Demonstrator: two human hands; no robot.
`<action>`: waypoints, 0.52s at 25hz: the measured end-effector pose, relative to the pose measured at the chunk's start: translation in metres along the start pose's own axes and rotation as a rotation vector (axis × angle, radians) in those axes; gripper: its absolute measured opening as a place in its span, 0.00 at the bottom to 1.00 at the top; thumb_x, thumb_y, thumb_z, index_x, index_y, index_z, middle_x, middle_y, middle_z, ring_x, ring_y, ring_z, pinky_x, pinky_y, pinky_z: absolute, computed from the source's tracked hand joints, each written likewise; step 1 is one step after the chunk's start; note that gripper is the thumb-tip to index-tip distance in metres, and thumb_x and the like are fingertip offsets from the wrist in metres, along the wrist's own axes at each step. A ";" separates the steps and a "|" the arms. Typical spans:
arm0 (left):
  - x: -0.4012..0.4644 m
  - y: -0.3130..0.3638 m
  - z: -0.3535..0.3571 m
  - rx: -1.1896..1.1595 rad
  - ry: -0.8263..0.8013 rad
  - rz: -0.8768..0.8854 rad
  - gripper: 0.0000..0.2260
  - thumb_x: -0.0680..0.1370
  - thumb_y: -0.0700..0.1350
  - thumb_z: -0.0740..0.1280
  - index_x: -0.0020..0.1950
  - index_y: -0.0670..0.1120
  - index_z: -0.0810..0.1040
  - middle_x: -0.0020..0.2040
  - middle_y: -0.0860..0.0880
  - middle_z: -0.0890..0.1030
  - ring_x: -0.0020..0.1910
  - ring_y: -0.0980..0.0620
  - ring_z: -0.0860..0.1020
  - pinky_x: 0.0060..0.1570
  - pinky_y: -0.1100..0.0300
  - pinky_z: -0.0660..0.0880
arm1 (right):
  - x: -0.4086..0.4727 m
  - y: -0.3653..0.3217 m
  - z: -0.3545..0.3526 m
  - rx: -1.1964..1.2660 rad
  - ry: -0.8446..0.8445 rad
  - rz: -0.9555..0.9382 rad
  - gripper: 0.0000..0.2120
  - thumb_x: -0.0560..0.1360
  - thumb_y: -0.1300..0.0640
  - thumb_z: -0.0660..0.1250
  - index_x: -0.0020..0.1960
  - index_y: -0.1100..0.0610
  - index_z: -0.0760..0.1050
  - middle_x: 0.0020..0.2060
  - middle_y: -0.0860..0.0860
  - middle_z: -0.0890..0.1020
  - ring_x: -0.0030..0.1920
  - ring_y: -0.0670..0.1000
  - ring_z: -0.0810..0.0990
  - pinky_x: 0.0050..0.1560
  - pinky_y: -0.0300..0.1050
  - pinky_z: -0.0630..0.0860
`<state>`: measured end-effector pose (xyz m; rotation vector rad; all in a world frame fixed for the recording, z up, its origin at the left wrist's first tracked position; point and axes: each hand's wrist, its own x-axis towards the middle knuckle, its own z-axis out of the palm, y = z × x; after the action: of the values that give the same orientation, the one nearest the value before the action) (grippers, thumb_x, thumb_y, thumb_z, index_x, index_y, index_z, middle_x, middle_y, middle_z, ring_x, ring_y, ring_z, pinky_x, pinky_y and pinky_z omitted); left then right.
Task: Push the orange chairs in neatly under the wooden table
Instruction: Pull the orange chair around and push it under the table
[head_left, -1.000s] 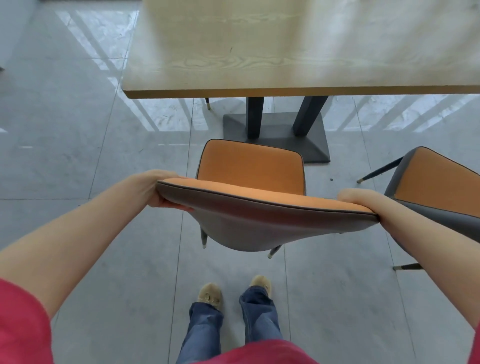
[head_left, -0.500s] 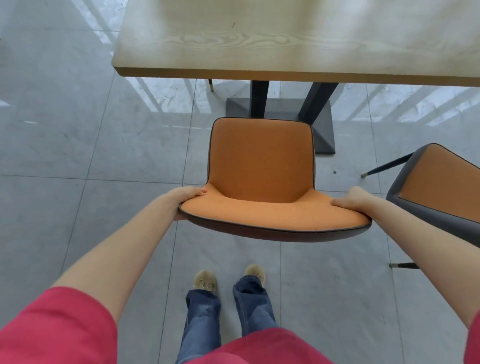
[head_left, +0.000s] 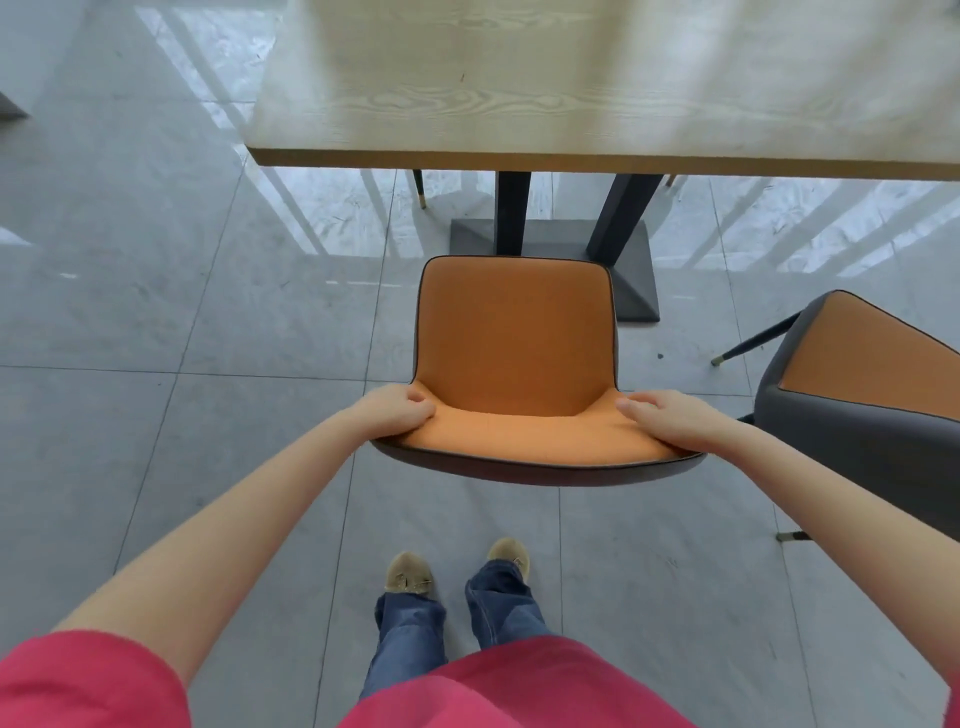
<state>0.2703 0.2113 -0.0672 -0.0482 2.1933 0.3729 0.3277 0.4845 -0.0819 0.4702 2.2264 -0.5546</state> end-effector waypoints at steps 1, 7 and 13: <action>-0.009 0.006 0.002 0.080 -0.001 0.067 0.19 0.81 0.53 0.54 0.69 0.48 0.72 0.70 0.45 0.72 0.69 0.45 0.69 0.68 0.54 0.64 | -0.009 -0.005 0.004 -0.027 0.009 -0.110 0.27 0.79 0.41 0.52 0.74 0.51 0.62 0.72 0.53 0.68 0.71 0.56 0.66 0.70 0.50 0.62; -0.041 0.018 0.043 0.496 0.106 0.579 0.37 0.73 0.65 0.63 0.76 0.51 0.56 0.75 0.51 0.64 0.73 0.49 0.64 0.72 0.51 0.61 | -0.050 -0.016 0.027 -0.417 0.101 -0.496 0.41 0.70 0.35 0.64 0.76 0.44 0.48 0.71 0.47 0.66 0.68 0.51 0.68 0.67 0.47 0.66; -0.021 0.011 0.056 0.578 0.427 0.795 0.27 0.76 0.50 0.66 0.74 0.49 0.63 0.69 0.51 0.74 0.64 0.49 0.75 0.58 0.55 0.74 | -0.050 -0.012 0.045 -0.475 0.426 -0.519 0.25 0.76 0.50 0.62 0.72 0.48 0.63 0.61 0.48 0.79 0.58 0.52 0.78 0.53 0.45 0.74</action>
<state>0.3243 0.2356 -0.0795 1.1767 2.5837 0.1413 0.3802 0.4428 -0.0684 -0.2741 2.7962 -0.1640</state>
